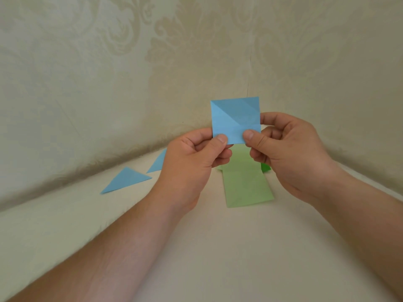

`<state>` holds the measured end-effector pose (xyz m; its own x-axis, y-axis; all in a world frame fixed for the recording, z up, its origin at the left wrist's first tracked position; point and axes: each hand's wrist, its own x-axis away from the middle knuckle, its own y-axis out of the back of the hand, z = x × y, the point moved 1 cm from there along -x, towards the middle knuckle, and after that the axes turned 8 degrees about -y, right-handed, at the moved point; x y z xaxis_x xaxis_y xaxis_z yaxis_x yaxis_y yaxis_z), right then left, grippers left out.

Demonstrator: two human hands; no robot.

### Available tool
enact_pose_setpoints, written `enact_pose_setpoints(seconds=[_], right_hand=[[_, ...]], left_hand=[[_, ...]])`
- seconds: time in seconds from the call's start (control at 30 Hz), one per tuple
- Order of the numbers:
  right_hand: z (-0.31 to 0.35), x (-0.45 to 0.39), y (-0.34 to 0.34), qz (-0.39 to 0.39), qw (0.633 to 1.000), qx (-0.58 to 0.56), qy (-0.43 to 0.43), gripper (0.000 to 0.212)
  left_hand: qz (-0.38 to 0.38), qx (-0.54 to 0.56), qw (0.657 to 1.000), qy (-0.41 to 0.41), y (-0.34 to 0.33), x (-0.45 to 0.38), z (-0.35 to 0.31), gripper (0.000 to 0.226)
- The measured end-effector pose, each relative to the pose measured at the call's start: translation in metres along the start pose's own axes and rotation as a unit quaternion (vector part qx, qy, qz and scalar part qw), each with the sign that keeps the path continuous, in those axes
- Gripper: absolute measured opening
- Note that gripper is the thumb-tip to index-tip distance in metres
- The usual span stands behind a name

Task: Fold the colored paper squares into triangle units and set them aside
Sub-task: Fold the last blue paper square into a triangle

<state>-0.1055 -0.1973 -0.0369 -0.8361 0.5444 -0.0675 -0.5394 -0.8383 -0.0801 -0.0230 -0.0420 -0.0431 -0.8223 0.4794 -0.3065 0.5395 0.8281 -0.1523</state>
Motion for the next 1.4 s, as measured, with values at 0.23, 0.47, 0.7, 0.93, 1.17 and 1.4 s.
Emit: enact_pose_setpoints(seconds=[0.23, 0.47, 0.7, 0.93, 1.17, 1.4], right_hand=[[0.001, 0.006, -0.005, 0.076, 0.995, -0.002, -0.063, 0.023], [0.002, 0.010, -0.007, 0.097, 0.991, 0.021, -0.090, 0.007], [0.004, 0.011, -0.008, 0.087, 0.992, 0.007, -0.095, 0.015], [0.004, 0.011, -0.009, 0.106, 0.990, 0.024, -0.089, 0.023], [0.003, 0.011, -0.007, 0.134, 0.984, 0.030, -0.110, 0.012], [0.002, 0.009, -0.008, 0.118, 0.988, 0.058, -0.082, 0.023]], left_hand=[[-0.004, 0.008, 1.000, -0.008, 0.000, 0.000, 0.000, 0.014], [-0.001, -0.002, 1.000, -0.025, -0.002, 0.002, -0.001, 0.014], [0.017, 0.003, 1.000, -0.008, -0.002, 0.003, 0.000, 0.013], [0.036, -0.003, 0.999, 0.016, -0.001, 0.002, 0.002, 0.019], [0.064, -0.025, 0.998, 0.015, 0.000, 0.001, -0.001, 0.024], [0.054, -0.046, 0.997, -0.003, 0.000, 0.001, -0.004, 0.027]])
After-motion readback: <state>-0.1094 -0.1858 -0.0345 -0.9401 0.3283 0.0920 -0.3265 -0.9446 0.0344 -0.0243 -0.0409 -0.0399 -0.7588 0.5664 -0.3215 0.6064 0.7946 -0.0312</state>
